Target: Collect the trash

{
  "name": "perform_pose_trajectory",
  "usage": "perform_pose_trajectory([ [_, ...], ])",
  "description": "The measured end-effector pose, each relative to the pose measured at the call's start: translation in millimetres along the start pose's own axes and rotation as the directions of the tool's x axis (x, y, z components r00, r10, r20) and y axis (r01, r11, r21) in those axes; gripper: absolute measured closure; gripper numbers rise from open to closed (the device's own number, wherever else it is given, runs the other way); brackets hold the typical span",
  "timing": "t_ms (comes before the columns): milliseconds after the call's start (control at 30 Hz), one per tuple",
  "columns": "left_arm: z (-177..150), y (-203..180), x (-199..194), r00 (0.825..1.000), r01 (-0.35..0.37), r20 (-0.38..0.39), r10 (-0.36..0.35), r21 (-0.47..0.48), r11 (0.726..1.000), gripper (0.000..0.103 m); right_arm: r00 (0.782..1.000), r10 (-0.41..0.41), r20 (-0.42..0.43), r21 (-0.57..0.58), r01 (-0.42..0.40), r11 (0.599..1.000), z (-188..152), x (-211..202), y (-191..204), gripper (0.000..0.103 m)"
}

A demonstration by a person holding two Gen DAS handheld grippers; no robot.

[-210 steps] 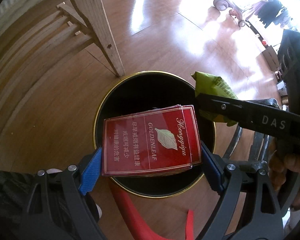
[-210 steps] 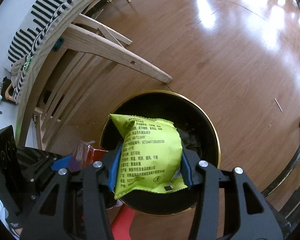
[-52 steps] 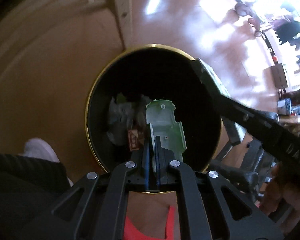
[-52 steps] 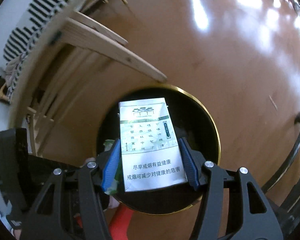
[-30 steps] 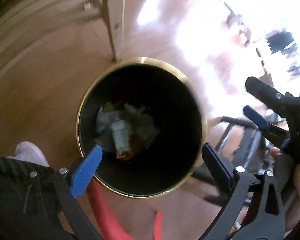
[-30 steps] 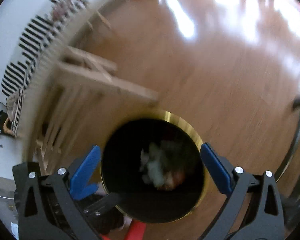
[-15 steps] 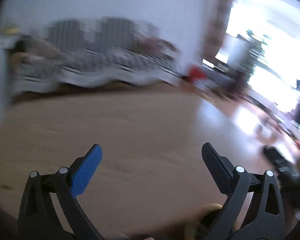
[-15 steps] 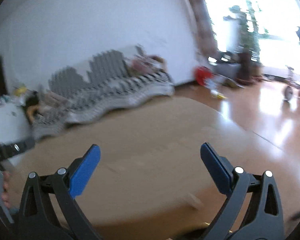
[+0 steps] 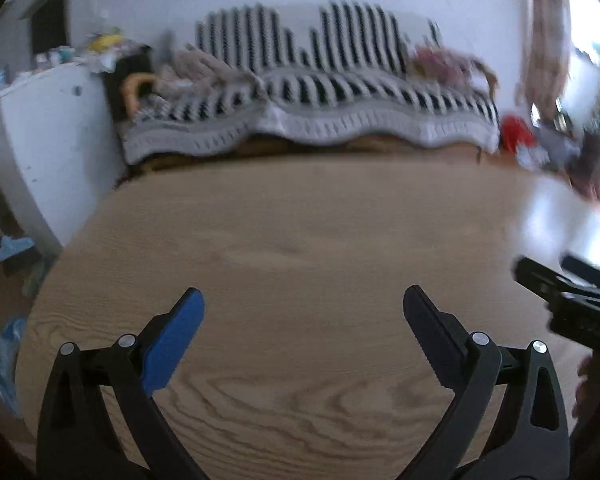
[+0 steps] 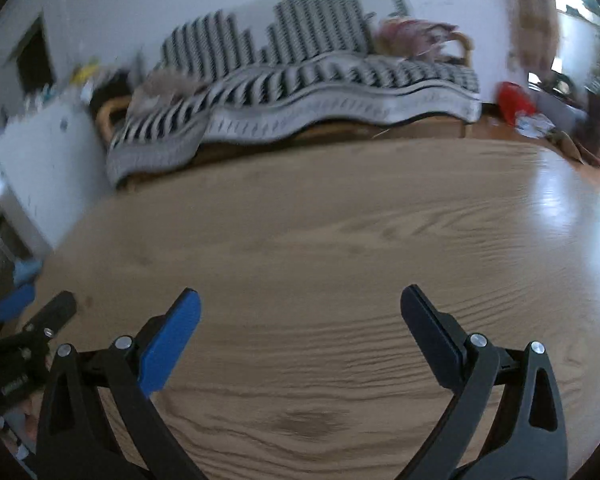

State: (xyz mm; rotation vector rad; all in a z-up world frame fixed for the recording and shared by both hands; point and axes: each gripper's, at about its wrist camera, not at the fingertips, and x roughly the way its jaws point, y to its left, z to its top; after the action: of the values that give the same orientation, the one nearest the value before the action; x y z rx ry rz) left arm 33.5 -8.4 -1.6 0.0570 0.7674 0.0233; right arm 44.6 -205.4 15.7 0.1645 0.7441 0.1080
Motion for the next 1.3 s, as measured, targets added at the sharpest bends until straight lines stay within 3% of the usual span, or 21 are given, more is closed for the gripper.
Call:
perform_pose_trajectory([
  [100,-3,-10,13,0.999,0.015,-0.041,-0.011,0.095,0.995,0.006,0.999,0.002,-0.05,-0.03,-0.004,1.0,-10,16,10,0.006],
  [267,-6,-5,16,0.999,0.027,-0.047,-0.022,0.108,0.994,0.006,0.997,-0.007,-0.077,-0.004,0.007,1.0,-14,20,6,0.006],
  [633,6,39,5,0.998,-0.06,0.006,0.06,-0.044,0.997,0.006,0.995,-0.077,-0.062,0.054,0.08,0.995,-20,-3,-29,0.006],
  [733,10,53,-1,0.995,-0.082,0.039,0.087,-0.128,0.988,0.006,0.997,-0.071,-0.036,0.089,0.074,0.993,-16,-13,-32,0.006],
  [867,10,61,7,0.996,-0.088,0.013,0.093,-0.199,0.976,0.006,0.996,-0.081,-0.02,0.065,0.082,0.994,-18,-17,-30,0.006],
  [1300,2,40,22,0.998,-0.032,-0.055,0.026,-0.113,0.993,0.006,0.993,-0.104,-0.052,0.025,0.105,0.994,-24,-12,-29,0.006],
])
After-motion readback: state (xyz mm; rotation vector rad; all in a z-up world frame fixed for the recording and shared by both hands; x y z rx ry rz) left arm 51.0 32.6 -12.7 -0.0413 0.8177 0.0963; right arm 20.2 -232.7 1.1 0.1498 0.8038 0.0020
